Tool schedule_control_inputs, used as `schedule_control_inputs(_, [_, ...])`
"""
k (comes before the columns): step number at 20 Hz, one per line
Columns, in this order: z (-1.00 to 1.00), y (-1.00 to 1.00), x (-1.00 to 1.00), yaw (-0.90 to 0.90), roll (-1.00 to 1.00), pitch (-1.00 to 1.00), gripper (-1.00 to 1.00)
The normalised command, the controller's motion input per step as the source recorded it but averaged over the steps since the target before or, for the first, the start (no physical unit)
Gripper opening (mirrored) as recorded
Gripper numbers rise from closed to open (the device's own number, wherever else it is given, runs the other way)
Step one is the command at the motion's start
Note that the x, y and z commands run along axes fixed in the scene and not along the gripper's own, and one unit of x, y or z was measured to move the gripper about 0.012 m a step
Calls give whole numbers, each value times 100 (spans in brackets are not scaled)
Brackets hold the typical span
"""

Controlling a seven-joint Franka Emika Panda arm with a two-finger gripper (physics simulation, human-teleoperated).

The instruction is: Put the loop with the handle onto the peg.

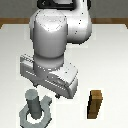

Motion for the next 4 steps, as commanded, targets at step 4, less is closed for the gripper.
schedule_control_inputs(4, [0, 0, 0, 0, 0, 0, 100])
